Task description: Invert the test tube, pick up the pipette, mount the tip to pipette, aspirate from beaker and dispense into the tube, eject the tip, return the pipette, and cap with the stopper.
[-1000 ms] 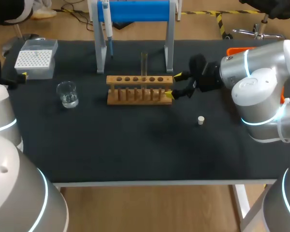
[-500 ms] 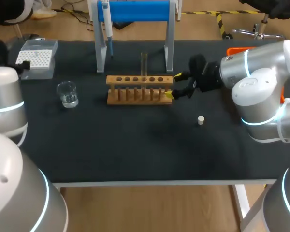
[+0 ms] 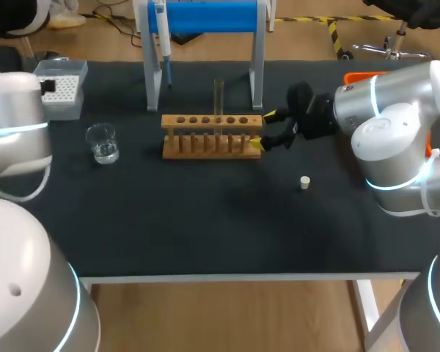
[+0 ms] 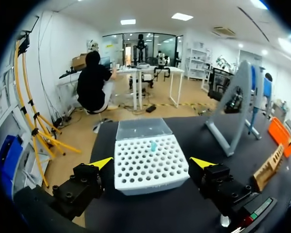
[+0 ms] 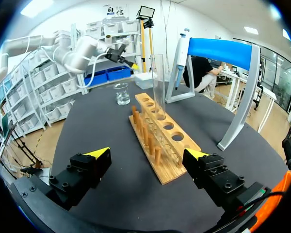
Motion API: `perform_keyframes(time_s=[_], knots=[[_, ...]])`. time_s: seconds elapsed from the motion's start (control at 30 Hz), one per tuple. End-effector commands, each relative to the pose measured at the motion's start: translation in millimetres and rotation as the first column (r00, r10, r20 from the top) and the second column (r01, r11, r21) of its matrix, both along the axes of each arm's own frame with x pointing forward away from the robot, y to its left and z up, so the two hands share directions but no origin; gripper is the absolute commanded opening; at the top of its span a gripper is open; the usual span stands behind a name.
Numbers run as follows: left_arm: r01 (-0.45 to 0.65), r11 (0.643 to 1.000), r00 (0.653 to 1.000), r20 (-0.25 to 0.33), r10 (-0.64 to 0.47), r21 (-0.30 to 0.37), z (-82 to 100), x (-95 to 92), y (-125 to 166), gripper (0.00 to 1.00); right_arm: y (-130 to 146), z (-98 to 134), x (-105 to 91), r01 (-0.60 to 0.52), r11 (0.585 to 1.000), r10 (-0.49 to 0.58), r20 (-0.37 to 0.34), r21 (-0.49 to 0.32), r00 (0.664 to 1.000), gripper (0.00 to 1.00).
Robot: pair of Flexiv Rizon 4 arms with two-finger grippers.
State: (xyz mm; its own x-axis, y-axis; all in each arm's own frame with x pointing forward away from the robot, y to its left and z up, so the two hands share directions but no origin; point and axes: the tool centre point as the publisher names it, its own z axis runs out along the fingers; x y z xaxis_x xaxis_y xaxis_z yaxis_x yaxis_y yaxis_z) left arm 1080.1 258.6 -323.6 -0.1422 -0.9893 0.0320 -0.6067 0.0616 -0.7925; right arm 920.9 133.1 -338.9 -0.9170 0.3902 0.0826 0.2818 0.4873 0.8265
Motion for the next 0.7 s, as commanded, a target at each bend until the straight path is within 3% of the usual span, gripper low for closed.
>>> perform_keyframes(time_s=[0.03, 0.63, 0.7], knots=[[-0.02, 0.999, 0.991, -0.131, 0.023, 0.026, -12.8, 21.4, -7, 1.0, -1, 1, 0.5, -0.004, 1.0, 0.004, -0.003, -0.001, 1.0, 1.0], [-0.053, 0.998, 0.989, -0.133, 0.058, 0.038, -22.1, 32.5, -19, 1.0, -1, 1, 0.5, -0.004, 1.0, 0.004, -0.003, -0.001, 1.0, 1.0], [-0.051, 0.998, 0.99, -0.132, 0.056, 0.036, -21.7, 33.1, -20, 0.88, -1, 1, 0.5, -0.004, 1.0, 0.004, -0.003, -0.001, 1.0, 1.0]])
